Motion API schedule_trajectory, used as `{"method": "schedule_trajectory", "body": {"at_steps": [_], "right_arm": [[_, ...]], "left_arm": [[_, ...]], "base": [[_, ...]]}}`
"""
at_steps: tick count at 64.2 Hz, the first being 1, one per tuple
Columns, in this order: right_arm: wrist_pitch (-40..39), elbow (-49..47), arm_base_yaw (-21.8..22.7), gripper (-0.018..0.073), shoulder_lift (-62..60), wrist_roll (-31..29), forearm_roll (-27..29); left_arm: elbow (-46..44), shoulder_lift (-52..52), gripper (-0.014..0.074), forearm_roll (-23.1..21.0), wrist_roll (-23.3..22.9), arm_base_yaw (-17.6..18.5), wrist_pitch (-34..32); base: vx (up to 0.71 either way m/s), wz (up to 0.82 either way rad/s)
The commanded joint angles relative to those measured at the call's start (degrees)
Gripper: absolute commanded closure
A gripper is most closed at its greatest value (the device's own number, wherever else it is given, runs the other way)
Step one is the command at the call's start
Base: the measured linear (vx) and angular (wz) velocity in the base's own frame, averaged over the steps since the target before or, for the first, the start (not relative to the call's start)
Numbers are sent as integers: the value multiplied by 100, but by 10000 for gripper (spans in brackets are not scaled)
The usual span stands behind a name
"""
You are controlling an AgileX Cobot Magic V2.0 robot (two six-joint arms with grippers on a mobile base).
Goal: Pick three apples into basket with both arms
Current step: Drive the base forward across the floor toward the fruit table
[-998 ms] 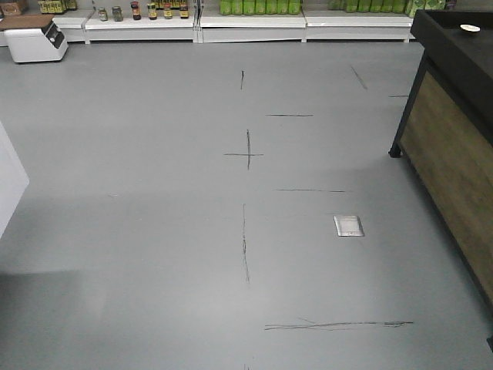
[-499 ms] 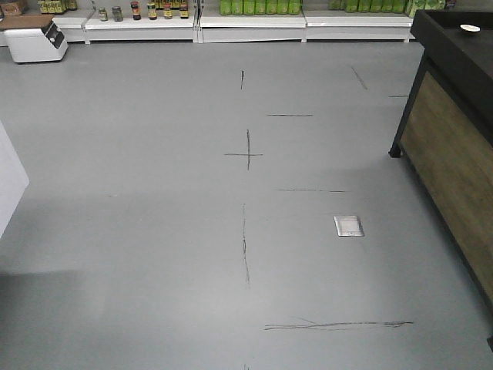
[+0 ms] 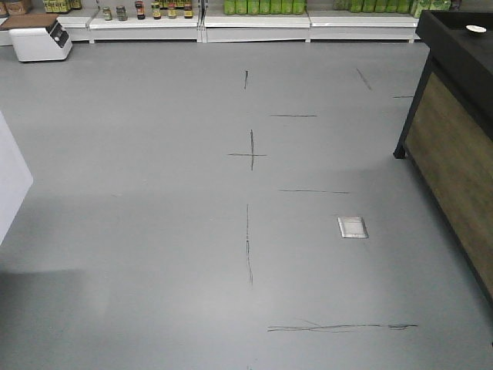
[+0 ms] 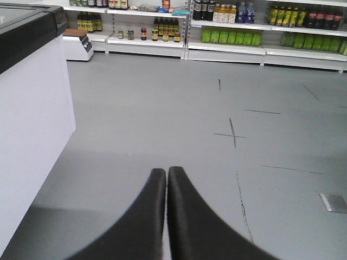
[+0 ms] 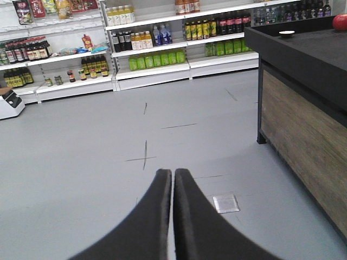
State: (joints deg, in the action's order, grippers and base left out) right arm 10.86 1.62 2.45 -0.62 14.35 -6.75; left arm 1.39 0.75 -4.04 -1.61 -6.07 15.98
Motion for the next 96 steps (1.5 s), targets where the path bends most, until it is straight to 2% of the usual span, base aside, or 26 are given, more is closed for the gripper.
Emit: {"method": "schedule_trajectory", "body": {"at_steps": [1, 96], "right_arm": [[-429, 87, 29, 561, -61, -31, -58], [-429, 87, 29, 561, -61, -31, -58]], "left_arm": [[133, 82, 603, -47, -50, -10, -413], [133, 82, 603, -47, -50, -10, -413]], "base": [[4, 6], [12, 4]]}}
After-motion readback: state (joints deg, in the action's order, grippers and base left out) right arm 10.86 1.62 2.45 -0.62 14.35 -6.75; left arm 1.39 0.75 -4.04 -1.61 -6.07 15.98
